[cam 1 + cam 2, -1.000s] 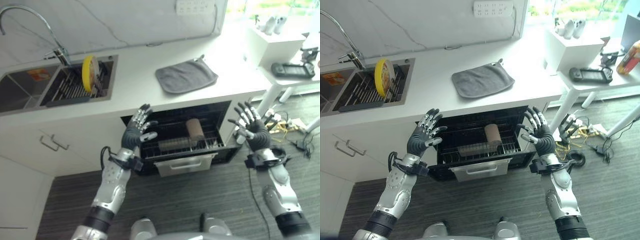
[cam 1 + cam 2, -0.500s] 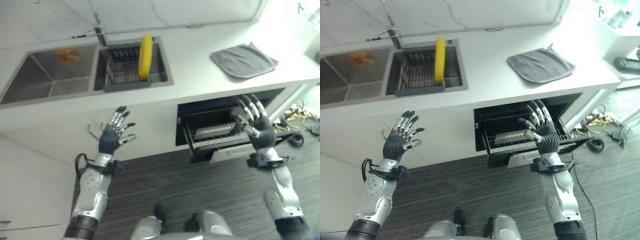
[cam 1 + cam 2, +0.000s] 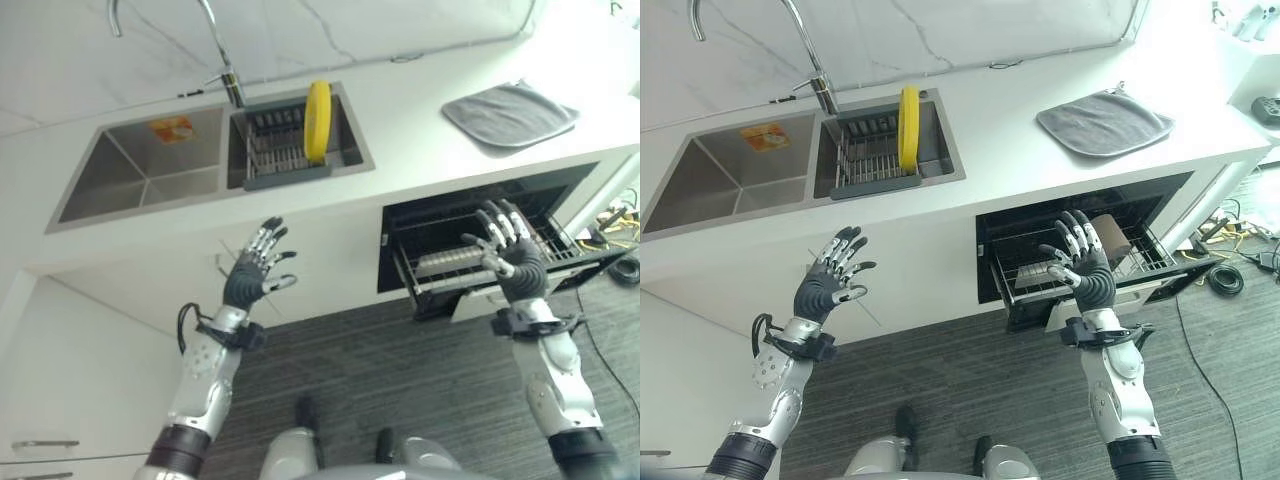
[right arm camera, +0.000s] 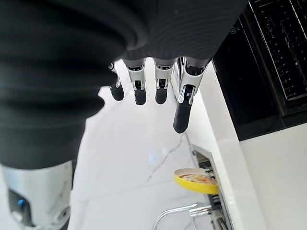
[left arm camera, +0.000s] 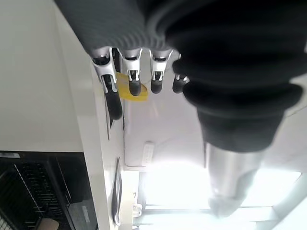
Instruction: Place the dishes in the dishwasher.
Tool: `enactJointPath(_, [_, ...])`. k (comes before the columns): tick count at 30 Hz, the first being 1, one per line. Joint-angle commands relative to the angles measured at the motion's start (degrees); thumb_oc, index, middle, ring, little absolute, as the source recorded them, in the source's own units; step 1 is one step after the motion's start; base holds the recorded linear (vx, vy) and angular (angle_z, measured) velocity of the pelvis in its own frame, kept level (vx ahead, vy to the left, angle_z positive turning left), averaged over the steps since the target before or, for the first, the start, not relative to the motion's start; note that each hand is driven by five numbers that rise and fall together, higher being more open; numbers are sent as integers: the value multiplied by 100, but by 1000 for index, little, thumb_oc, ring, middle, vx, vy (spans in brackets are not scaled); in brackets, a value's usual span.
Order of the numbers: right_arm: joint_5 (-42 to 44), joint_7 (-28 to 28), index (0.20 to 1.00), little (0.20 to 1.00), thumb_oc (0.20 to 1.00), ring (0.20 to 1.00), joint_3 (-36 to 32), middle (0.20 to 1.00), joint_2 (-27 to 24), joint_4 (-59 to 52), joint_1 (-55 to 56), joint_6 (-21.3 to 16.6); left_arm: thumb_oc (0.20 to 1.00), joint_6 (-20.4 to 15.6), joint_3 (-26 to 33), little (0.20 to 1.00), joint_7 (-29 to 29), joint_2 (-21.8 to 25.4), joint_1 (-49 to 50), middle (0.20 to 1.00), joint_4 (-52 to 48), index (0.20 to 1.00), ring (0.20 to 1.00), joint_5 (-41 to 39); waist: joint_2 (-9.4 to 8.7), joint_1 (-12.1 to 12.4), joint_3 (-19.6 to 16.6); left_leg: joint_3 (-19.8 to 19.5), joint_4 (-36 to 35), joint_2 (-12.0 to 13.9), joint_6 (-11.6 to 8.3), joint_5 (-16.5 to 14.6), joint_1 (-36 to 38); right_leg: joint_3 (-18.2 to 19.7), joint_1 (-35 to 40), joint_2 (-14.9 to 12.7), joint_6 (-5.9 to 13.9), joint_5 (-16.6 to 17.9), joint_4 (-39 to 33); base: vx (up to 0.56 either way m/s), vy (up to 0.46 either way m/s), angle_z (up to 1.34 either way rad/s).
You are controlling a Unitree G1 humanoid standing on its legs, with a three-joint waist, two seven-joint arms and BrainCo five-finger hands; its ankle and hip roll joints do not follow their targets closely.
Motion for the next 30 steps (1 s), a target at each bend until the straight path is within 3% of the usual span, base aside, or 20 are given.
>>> enactJointPath(1, [158,19,1000,1000,1000,1000,-256,1000,-168,-340,-51,-311,1000,-356,258,1000,-210,88,13,1000,-483,1000,1000,-56,-19,5,-84,145,56,-316,110,582,210,366,459,27,100,-24,-263,327,372,-43])
enactJointPath(2, [208,46,1000,1000,1000,1000,-283,1000,-158,-345,-9,-318,1000,-342,272,1000,-235,89,34,1000,-497,1000,1000,-30,2,5,-82,107,125,-336,119,534,190,404,498,-6,112,-70,-213,502,599,-50])
enactJointPath(3, [365,147,1000,1000,1000,1000,-282,1000,-115,-308,12,-271,1000,-237,283,1000,-186,145,119,1000,-599,1000,1000,86,45,76,-130,-202,119,-559,196,334,338,591,577,-108,211,-100,-150,487,599,-62])
enactJointPath(6, [436,274,1000,1000,1000,1000,-280,1000,-10,-286,8,-239,1000,-142,259,1000,-172,185,116,1000,-682,1000,1000,279,70,157,-181,-448,241,-849,326,83,496,582,562,-306,337,-4,-125,346,476,-78])
enactJointPath(7, [272,281,1000,1000,1000,1000,-209,1000,108,-261,-88,-191,1000,-6,203,1000,-53,300,89,1000,-673,1000,1000,356,102,248,-234,-518,151,-1059,528,-56,695,499,505,-465,454,16,59,275,397,-23])
enactJointPath(10, [207,283,1000,1000,1000,1000,-85,1000,275,-369,-132,-96,1000,12,274,1000,88,425,210,1000,-777,1000,1000,477,110,341,-210,-417,-75,-1210,798,-130,973,252,-118,-479,568,300,888,145,218,-11])
enactJointPath(12, [316,315,1000,1000,1000,1000,-77,1000,243,-411,-133,-29,1000,-29,355,1000,138,505,303,1000,-905,1000,1000,443,106,360,-132,-277,-148,-1175,749,-123,1088,59,-315,-306,474,274,547,28,-44,-52])
enactJointPath(14, [394,429,1000,1000,1000,1000,-76,1000,211,-388,-163,29,1000,-27,521,1000,173,540,449,1000,-1066,1000,1000,434,88,427,-49,-49,-77,-1121,685,-176,1125,-225,-264,-375,470,371,218,8,-129,-45])
enactJointPath(16, [451,402,1000,1000,1000,1000,-63,1000,121,-325,-111,-89,1000,-214,349,1000,297,514,360,1000,-926,1000,1000,476,11,313,-67,-172,-106,-1176,703,-171,1135,95,-225,-193,425,505,-151,33,-198,-47])
enactJointPath(18, [430,435,1000,1000,1000,1000,-32,1000,97,-245,-147,-174,1000,-223,313,1000,400,465,343,1000,-937,1000,1000,531,-16,325,-104,-28,-147,-1113,634,-155,1161,-81,-134,-214,429,532,-308,42,-191,16])
enactJointPath(22, [297,126,1000,1000,1000,1000,-46,1000,-46,-321,-157,-276,1000,-199,68,1000,465,397,217,1000,-834,1000,1000,548,-65,188,-104,108,26,-835,392,-62,983,-43,26,-73,232,379,-385,31,-265,13])
enactJointPath(25, [422,151,1000,1000,1000,1000,-5,1000,-118,-315,-227,-141,1000,-282,50,1000,515,362,226,1000,-810,1000,1000,522,-107,173,-61,-82,375,-851,379,-214,969,66,38,-25,127,357,-391,40,-171,-3])
enactJointPath(26, [193,126,1000,1000,1000,1000,27,1000,-150,-316,-248,-133,1000,-265,69,1000,535,348,291,1000,-851,1000,1000,521,-152,189,-36,-165,811,-908,383,-292,880,142,72,-14,89,407,-447,151,-224,-15])
enactJointPath(27, [114,140,1000,1000,1000,1000,125,1000,-160,-305,-255,-136,1000,-282,93,1000,481,306,383,1000,-869,1000,1000,523,-167,259,26,-324,1220,-980,376,-156,626,247,181,44,57,511,-576,199,-171,-25])
enactJointPath(29, [-43,181,1000,1000,1000,1000,309,1000,-115,-312,-372,-124,1000,-301,171,1000,508,272,509,1000,-968,1000,1000,569,-80,385,92,-669,700,-1107,369,91,514,505,276,177,89,535,-659,213,-19,-54])
enactJointPath(30, [-174,113,1000,1000,1000,1000,372,1000,-66,-360,-395,-110,1000,-298,185,1000,429,248,519,1000,-969,1000,1000,560,-26,419,136,-657,416,-1057,295,407,378,545,389,234,83,515,-723,195,31,-95])
